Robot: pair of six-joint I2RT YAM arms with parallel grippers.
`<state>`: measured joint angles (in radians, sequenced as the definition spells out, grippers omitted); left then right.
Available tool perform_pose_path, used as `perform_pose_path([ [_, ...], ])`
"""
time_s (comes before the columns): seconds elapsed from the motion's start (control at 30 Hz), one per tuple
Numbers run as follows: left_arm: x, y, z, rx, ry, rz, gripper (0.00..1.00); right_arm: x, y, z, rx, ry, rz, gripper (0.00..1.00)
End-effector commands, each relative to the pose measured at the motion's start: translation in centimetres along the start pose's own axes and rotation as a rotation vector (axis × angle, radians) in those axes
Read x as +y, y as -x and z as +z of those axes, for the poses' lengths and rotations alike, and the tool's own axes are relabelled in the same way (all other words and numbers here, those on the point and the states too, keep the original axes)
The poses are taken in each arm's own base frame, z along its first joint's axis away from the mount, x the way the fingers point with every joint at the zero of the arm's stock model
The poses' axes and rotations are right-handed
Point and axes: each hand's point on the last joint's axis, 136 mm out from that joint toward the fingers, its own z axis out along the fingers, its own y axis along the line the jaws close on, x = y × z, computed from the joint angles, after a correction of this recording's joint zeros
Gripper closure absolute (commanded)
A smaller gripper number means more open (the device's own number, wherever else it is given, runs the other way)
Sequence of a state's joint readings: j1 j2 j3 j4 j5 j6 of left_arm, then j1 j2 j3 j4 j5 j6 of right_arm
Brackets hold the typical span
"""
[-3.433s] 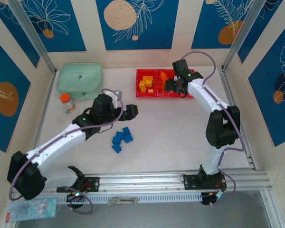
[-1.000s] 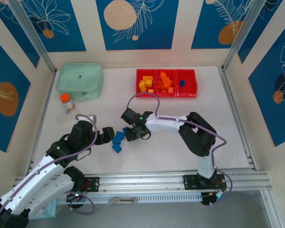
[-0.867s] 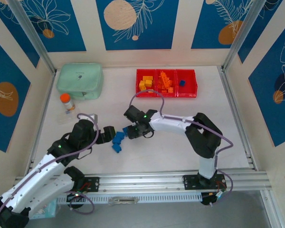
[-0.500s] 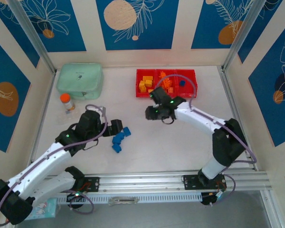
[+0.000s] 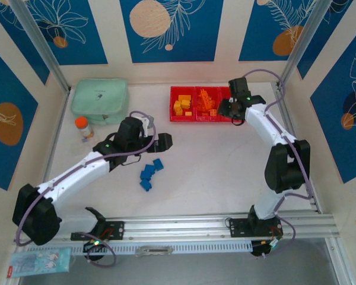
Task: Sort the legos into containers by color
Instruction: Place the lego in the container.
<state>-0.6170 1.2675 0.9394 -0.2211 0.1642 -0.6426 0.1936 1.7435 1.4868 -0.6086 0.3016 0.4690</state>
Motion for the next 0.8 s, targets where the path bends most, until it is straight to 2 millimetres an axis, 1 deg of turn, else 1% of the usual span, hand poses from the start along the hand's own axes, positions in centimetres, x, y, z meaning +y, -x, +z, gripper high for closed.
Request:
perform_pose_path([
  [0.0,-2.6,2.6,0.5,-0.045,-0.096,0.054,0.01,-1.5,2.3,1.7,-0.021,-0.058,0.003,0.60],
  [0.07,-2.9,3.2,1.2,-0.046,-0.103,0.060,0.01,-2.1,3.7,2.9,-0.024,-0.081,0.015,0.60],
  [0.23,-3.2,4.9,2.8,-0.057,-0.119,0.058,0.01,-3.7,6.4,6.7,-0.012,-0.160,0.012,0.60],
  [0.37,-3.0,6.0,3.8,-0.063,-0.132,0.038,0.01,-4.7,7.5,9.1,0.010,-0.191,0.028,0.60],
  [0.4,-2.9,6.1,4.0,-0.063,-0.132,0.035,0.01,-5.0,7.7,9.5,0.011,-0.202,0.033,0.59],
  [0.43,-2.8,6.2,4.2,-0.060,-0.132,0.030,0.01,-5.3,7.9,9.9,0.011,-0.208,0.041,0.56],
  [0.57,-2.3,6.5,5.1,-0.041,-0.138,0.011,0.01,-5.4,8.5,10.9,0.014,-0.190,0.048,0.48],
  [0.63,-2.1,6.5,5.5,-0.029,-0.139,0.005,0.01,-5.5,8.8,11.0,0.011,-0.203,0.044,0.43],
  [0.77,-2.2,6.6,5.5,-0.030,-0.148,0.000,0.01,-5.3,9.3,10.3,-0.002,-0.198,0.044,0.38],
])
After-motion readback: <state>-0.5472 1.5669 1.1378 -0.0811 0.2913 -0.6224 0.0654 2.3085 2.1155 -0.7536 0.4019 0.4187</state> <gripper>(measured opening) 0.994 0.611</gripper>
